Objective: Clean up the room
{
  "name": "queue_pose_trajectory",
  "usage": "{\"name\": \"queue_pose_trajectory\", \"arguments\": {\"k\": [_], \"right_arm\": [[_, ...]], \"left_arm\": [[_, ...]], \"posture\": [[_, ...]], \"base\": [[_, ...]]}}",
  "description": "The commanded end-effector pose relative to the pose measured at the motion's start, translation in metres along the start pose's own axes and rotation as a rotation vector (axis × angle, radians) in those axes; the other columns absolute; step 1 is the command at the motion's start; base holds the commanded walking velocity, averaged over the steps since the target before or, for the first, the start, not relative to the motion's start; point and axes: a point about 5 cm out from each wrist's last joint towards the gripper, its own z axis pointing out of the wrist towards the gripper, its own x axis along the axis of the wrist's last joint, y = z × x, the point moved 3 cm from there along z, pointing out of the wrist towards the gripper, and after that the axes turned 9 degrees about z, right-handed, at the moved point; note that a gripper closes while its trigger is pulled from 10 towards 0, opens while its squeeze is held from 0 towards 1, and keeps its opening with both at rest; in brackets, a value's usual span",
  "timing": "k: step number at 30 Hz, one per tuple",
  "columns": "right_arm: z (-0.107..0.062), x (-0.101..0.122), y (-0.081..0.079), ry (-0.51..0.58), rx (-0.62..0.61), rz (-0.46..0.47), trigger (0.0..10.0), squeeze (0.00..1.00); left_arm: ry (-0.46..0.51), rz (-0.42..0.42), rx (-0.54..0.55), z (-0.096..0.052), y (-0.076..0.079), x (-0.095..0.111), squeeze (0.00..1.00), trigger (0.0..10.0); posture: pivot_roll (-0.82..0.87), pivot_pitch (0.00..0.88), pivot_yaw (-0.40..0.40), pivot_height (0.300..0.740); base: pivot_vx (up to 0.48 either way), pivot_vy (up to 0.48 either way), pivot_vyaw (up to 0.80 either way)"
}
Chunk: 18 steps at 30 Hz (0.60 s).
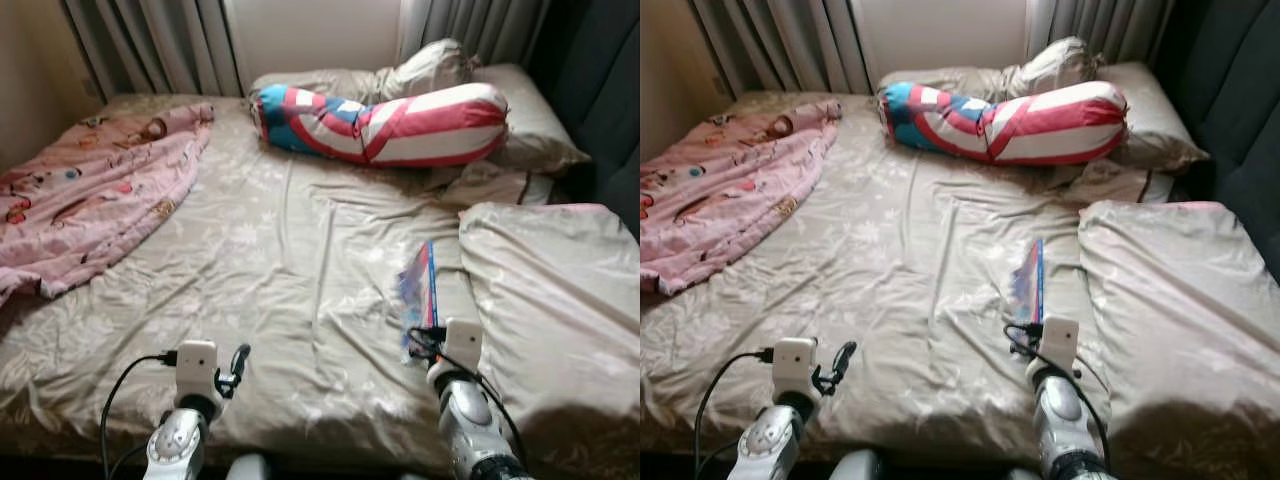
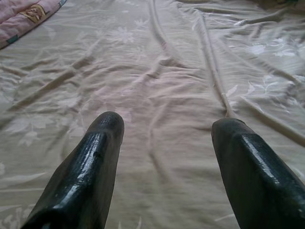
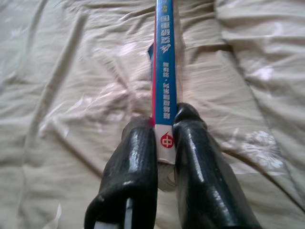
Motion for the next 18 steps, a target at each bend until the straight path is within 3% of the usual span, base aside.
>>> {"name": "queue_pose_trajectory", "arguments": {"k": [1,5,14,18], "right_arm": [[0.006,0.012,-0.009,0.016,0.045,0.016,10.0,0.00],[0.008,0.009,-0.010,-0.038,0.049,-0.044,10.0,0.00],[0.011,0.006,-0.026,-0.091,0.136,0.041,10.0,0.00],[0.009,-0.003,-0.031,-0.140,0.179,0.030,10.0,0.00]], "left_arm": [[0.002,0.011,-0.006,-0.001,-0.002,0.001,0.00,10.0],[0.002,0.022,-0.006,-0.005,-0.006,0.000,0.00,10.0],[-0.012,0.054,-0.014,-0.019,-0.017,-0.004,0.00,10.0],[-0.022,0.067,-0.029,-0.023,-0.016,-0.006,0.00,10.0]], "posture": [[0.01,0.093,-0.010,0.647],[0.02,0.106,-0.004,0.647],[0.06,0.152,0.027,0.647],[0.06,0.163,0.036,0.647]], "base": [[0.000,0.000,0.00],[0.000,0.000,0.00],[0.000,0.000,0.00],[0.000,0.000,0.00]]}}
